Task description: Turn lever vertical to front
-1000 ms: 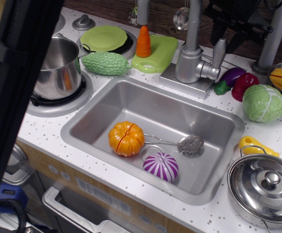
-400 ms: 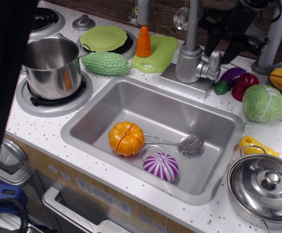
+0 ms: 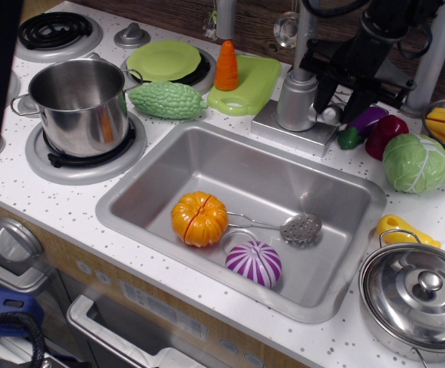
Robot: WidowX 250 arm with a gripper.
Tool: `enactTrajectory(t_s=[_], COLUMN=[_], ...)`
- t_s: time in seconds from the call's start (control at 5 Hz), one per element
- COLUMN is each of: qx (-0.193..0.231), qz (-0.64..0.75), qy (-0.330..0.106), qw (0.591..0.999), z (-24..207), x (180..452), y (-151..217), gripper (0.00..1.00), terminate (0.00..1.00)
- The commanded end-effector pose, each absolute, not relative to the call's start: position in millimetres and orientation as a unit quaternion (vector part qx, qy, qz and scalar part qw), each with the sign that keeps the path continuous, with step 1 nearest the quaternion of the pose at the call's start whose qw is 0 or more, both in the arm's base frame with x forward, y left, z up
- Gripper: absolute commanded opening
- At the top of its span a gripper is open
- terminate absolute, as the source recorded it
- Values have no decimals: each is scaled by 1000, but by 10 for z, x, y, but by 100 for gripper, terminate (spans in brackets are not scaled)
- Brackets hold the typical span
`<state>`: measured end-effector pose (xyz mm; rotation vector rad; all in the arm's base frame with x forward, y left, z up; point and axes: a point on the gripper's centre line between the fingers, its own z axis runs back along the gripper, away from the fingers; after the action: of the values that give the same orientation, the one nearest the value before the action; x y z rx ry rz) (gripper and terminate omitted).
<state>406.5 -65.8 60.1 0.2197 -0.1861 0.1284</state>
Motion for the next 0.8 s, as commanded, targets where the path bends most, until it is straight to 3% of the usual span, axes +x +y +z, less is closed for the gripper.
enactTrajectory(t_s=[0.0,0.6], qx=[79,75], qz=[68,76], qy=[-131,-138], qw=[986,985], z=[732,558], x=[4134,4171], y=[-649,-648], gripper=[0,0], terminate=[0,0])
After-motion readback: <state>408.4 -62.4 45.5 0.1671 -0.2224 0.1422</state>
